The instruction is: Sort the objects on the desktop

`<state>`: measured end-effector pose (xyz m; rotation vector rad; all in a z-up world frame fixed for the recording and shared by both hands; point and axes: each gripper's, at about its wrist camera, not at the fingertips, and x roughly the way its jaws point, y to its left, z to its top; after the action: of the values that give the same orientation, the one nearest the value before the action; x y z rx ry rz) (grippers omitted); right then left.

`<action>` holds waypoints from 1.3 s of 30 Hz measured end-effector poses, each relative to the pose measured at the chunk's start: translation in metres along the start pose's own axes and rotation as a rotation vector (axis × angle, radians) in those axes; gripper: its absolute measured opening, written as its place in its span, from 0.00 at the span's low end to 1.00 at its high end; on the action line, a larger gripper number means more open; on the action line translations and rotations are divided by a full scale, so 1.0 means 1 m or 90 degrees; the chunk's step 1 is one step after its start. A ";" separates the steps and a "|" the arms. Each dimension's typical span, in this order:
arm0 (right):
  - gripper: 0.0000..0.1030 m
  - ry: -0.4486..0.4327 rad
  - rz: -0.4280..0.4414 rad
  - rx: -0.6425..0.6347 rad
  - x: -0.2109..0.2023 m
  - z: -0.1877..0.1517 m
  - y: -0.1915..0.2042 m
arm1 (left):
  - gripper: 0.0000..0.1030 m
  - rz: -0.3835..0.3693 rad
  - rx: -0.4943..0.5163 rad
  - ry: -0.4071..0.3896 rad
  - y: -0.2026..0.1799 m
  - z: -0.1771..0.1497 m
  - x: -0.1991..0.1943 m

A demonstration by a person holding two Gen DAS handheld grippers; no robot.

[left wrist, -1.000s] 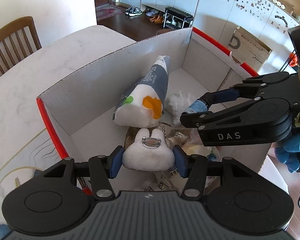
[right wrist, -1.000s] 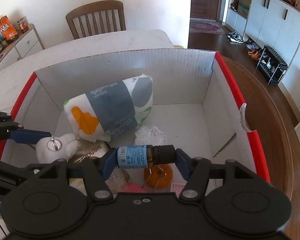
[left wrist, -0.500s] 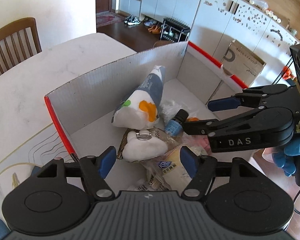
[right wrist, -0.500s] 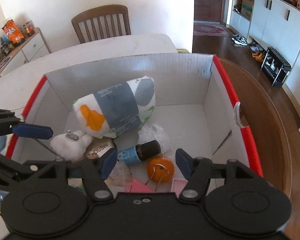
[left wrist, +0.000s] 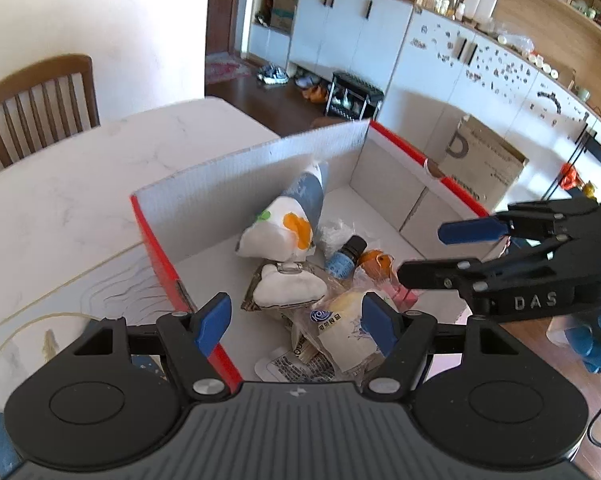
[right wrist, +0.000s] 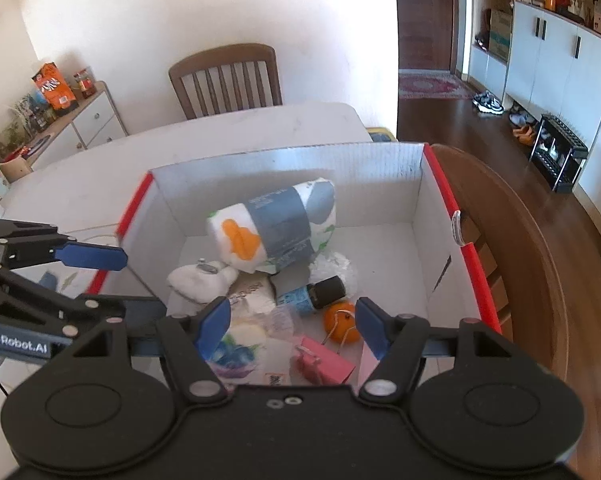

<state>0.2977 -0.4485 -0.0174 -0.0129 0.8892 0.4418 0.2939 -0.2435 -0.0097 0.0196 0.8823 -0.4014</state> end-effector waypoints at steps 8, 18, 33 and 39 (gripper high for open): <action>0.71 -0.039 0.002 -0.002 -0.025 -0.010 0.019 | 0.69 0.002 0.002 -0.036 -0.001 -0.003 -0.027; 0.76 -0.087 -0.016 -0.009 -0.045 -0.024 0.040 | 0.76 0.004 0.007 -0.039 0.001 -0.017 -0.043; 0.92 -0.161 -0.022 -0.001 -0.077 -0.038 0.055 | 1.00 0.006 0.019 -0.072 0.003 -0.037 -0.066; 0.98 -0.182 -0.017 0.004 -0.087 -0.045 0.060 | 1.00 0.011 0.023 -0.082 0.002 -0.043 -0.074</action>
<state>0.1936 -0.4350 0.0297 0.0437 0.6084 0.4039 0.2209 -0.2097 0.0183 0.0342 0.7472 -0.3978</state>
